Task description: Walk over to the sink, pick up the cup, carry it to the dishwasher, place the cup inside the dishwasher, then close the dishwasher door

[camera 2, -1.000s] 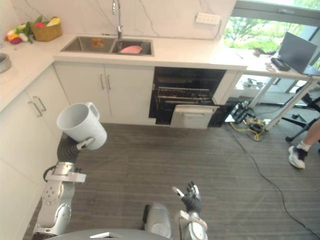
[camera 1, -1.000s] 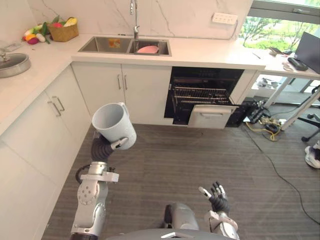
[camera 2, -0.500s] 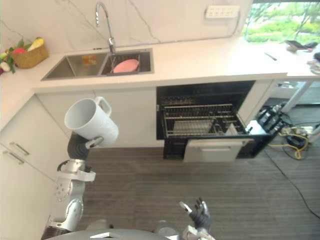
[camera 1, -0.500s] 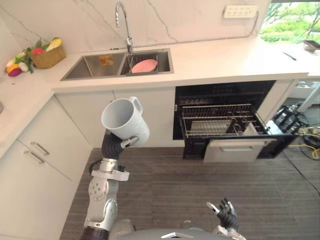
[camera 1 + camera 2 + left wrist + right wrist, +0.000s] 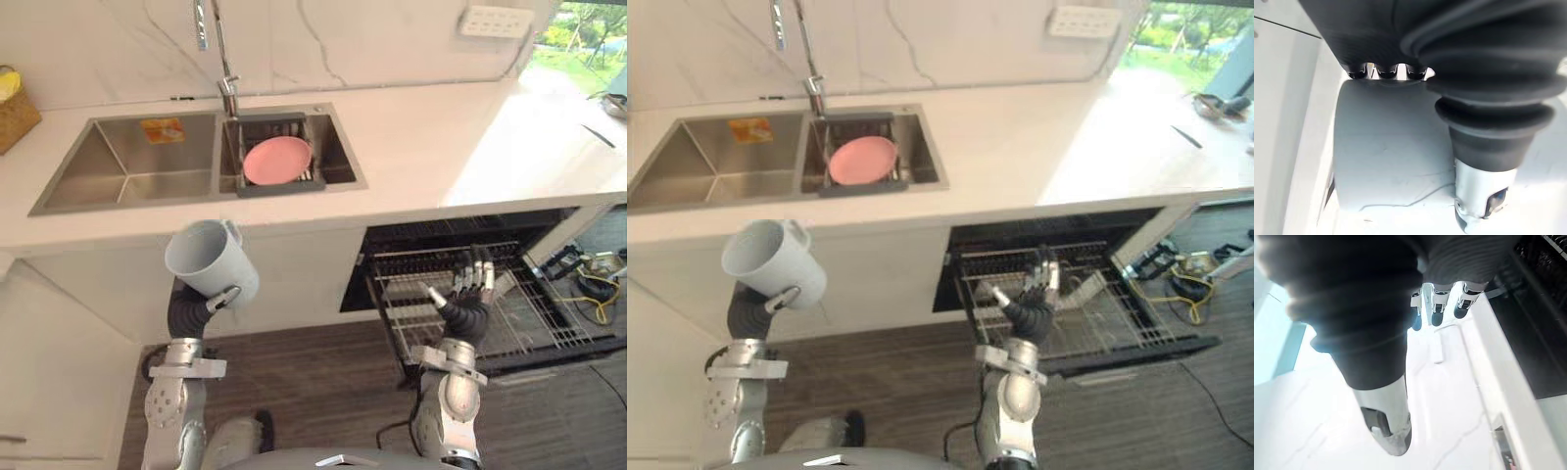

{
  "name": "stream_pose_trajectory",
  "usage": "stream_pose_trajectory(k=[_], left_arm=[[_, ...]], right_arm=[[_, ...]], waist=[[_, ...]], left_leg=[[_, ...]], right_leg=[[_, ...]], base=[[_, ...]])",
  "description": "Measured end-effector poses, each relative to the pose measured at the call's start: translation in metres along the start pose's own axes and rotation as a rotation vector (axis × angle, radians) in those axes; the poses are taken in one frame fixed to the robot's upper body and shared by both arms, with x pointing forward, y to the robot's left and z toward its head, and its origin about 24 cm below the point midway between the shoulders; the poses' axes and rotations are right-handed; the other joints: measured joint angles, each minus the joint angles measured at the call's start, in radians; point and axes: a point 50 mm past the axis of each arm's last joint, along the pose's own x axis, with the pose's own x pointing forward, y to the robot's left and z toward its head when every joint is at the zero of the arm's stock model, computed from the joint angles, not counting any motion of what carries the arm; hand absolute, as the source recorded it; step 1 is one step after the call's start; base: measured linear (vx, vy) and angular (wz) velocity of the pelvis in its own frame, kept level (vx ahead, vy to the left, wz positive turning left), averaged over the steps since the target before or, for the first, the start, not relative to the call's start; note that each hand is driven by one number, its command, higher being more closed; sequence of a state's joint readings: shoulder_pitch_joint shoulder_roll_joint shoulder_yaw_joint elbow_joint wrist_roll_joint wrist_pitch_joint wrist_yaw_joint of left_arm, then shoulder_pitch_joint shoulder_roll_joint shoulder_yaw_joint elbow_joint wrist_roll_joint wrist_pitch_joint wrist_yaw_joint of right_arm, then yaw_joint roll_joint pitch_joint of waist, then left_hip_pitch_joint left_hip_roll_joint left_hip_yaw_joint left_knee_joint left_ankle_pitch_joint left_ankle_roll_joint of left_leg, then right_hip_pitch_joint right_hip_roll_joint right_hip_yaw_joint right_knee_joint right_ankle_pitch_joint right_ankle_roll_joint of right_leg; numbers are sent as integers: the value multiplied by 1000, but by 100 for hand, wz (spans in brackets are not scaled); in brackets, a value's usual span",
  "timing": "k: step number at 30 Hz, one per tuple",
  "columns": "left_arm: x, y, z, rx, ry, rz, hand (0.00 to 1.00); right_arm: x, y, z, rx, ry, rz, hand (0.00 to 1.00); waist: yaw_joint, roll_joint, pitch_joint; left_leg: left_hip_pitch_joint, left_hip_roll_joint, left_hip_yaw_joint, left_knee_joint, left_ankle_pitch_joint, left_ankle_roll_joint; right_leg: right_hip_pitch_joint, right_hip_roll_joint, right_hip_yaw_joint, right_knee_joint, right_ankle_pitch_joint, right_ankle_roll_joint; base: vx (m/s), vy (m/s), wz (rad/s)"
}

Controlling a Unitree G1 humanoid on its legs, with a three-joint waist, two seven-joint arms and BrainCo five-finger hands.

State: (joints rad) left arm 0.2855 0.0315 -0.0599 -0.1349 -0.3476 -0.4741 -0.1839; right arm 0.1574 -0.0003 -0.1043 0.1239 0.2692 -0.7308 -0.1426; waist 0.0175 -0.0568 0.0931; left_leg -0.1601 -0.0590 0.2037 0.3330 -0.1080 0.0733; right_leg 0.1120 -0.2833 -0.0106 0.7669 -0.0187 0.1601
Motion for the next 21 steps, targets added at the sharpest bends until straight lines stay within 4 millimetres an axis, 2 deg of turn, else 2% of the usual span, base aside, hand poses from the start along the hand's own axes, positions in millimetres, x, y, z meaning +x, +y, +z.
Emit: stream_pose_trajectory(k=[1, 2, 3, 4, 5, 6, 7, 8, 9, 10, 11, 12, 14, 17, 20, 21], left_arm=[[1, -1, 2, 2, -8, -7, 100], [1, 0, 5, 7, -14, -15, 100], [1, -1, 5, 5, -10, -14, 100], [-1, -3, 5, -3, 1, -13, 100], [-1, -7, 5, -15, 2, -24, 100], [-1, -8, 4, -19, 3, -31, 100], [0, -11, 4, -20, 0, -42, 100], [2, -12, 5, -12, -5, -51, 100], [2, -12, 5, -7, -4, -52, 100], [1, -12, 5, 6, 0, -50, 100], [1, -12, 5, 14, 0, -51, 100], [2, -11, 4, 21, 0, -49, 100], [3, -18, 2, -4, -3, -26, 100], [9, -26, 2, -12, -20, -42, 100], [14, -26, 3, -12, -35, -28, 100], [15, -24, 3, -10, -36, -9, 100]], right_arm=[[1, 1, 0, 3, -3, -5, 0], [1, 3, -1, 14, -3, -17, 0], [0, 4, -1, 22, 0, -21, 0], [-4, 6, -3, 36, 13, -28, 0], [-10, 3, -5, 40, 34, -31, 0], [-12, 2, -5, 38, 42, -32, 0], [-14, 2, -4, 44, 43, -27, 0], [-12, 4, 0, 62, 21, -21, 0], [-11, 4, 2, 66, 11, -10, 0], [-10, 6, 5, 78, -2, -3, 0], [-10, 9, 7, 102, -11, 8, 0], [-9, 11, 7, 118, -13, 14, 0], [-6, 17, 11, 129, -31, 61, 0], [0, 24, 21, 153, -79, 84, 0], [2, 27, 21, 160, -83, 117, 0], [2, 28, 20, 171, -74, 133, 0]], waist=[[-2, 1, 0], [3, 7, 5], [2, 12, 9], [-6, 23, 13], [-23, 40, 14], [-30, 46, 12], [-48, 60, 6], [-58, 65, 5], [-59, 65, 5], [-59, 62, 4], [-59, 46, 1], [-59, 40, 1], [-50, 69, -7], [-45, 79, -5], [-35, 78, -5], [-32, 79, -6]], left_leg=[[16, -5, 4, -15, -5, 5], [55, -11, 20, -44, -20, 8], [82, -13, 26, -58, -34, 13], [142, -13, 38, -82, -50, 16], [185, -5, 46, -99, -66, 15], [201, 2, 48, -107, -73, 13], [221, 14, 53, -112, -85, 5], [238, 25, 67, -112, -96, -7], [245, 33, 74, -110, -102, -20], [262, 50, 85, -104, -115, -37], [277, 58, 91, -95, -130, -61], [288, 64, 90, -86, -141, -74], [287, 114, 68, -97, -140, -96], [318, 129, 68, -147, -121, -106], [315, 126, 65, -152, -121, -107], [304, 123, 50, -155, -120, -105]], right_leg=[[-32, -10, -2, 53, 28, 8], [-125, -30, -16, 198, 18, -1], [-168, -37, -36, 277, -6, -22], [-231, -40, -72, 367, -62, -59], [-276, -29, -122, 381, -119, -86], [-297, -22, -152, 361, -143, -94], [-336, -21, -218, 282, -180, -104], [-368, -22, -265, 179, -200, -129], [-379, -21, -289, 125, -201, -133], [-384, -21, -323, 24, -188, -149], [-372, -20, -336, -98, -108, -164], [-362, -5, -333, -128, -114, -157], [-329, 64, -357, -207, -116, -168], [-280, 112, -360, -294, -118, -170], [-252, 128, -355, -373, -117, -163], [-247, 136, -354, -411, -105, -147]], base=[[367, 239, -21], [251, 157, -35], [210, 102, -54], [189, 57, -48], [163, 42, -39], [143, 11, -22], [163, -27, -20], [185, -50, -25], [210, -99, -35], [302, -185, -31], [351, -217, -27], [311, -203, -29], [236, -192, -25], [142, -101, -14], [51, -5, -12], [-13, 36, 1]])
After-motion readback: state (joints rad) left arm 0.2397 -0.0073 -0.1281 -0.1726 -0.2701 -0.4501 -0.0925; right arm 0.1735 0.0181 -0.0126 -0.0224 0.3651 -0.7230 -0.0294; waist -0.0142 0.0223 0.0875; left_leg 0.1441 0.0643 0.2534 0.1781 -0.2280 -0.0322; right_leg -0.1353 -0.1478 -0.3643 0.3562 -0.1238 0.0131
